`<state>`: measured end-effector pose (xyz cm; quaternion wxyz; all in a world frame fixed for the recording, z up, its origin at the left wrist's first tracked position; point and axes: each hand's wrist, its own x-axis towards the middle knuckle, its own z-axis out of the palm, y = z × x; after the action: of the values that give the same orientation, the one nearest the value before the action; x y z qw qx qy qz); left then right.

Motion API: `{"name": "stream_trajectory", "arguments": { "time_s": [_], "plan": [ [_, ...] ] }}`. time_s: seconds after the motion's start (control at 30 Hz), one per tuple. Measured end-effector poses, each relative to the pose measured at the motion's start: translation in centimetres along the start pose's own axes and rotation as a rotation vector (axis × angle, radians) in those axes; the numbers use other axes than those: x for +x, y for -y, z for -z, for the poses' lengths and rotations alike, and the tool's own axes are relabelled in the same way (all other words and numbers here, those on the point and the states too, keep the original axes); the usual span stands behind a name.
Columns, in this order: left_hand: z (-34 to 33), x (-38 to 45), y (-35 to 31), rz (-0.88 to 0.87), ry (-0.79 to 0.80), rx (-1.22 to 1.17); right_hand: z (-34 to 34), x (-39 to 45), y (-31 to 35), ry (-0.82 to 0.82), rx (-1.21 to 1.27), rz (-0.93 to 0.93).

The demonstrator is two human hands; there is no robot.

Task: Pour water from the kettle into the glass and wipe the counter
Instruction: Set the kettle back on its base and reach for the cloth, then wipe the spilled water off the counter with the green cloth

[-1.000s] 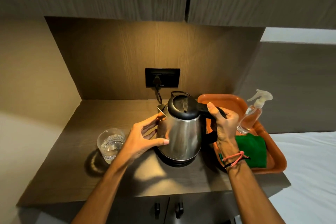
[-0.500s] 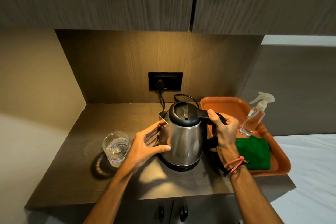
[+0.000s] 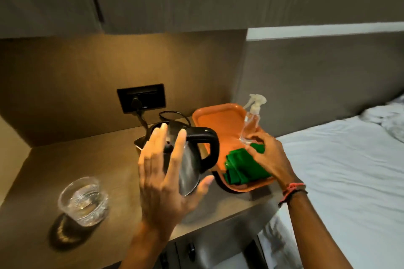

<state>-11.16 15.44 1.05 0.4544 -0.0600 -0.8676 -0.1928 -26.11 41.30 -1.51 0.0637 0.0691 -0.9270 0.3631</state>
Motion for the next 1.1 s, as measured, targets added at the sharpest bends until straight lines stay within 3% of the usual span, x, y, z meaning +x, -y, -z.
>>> {"name": "stream_trajectory", "arguments": {
  "time_s": [0.1, 0.17, 0.3, 0.47, 0.73, 0.83, 0.93, 1.1],
  "plan": [
    [-3.0, 0.3, -2.2, -0.136, 0.078, 0.138, 1.4, 0.1, -1.9, 0.120, -0.217, -0.107],
    [-4.9, 0.7, -3.1, -0.172, 0.106, 0.192, 1.7, 0.0, -2.4, 0.196, -0.214, -0.152],
    [-8.3, 1.9, -4.1, -0.203, 0.127, 0.287, 1.3, 0.4, -2.7, 0.230, -0.025, -0.111],
    [-10.9, 3.1, -5.0, -0.212, 0.094, 0.310, 0.3, 1.5, -3.5, 0.258, 0.071, -0.261],
    [-8.9, 4.4, -5.5, -0.177, 0.061, 0.237, 2.3, 1.7, -2.9, 0.205, 0.528, -0.323],
    [-5.3, 3.8, -5.2, -0.045, 0.046, -0.014, 3.8, -0.1, -0.9, 0.147, 0.740, -0.277],
    [-1.0, 2.0, -5.0, 0.156, 0.016, -0.299, 4.9, -2.9, 3.0, 0.224, 0.978, -0.169],
    [6.6, -1.4, -3.1, 0.701, 0.187, -0.736, 1.4, -7.5, 11.0, 0.450, 1.088, -0.019]
  ]
}}
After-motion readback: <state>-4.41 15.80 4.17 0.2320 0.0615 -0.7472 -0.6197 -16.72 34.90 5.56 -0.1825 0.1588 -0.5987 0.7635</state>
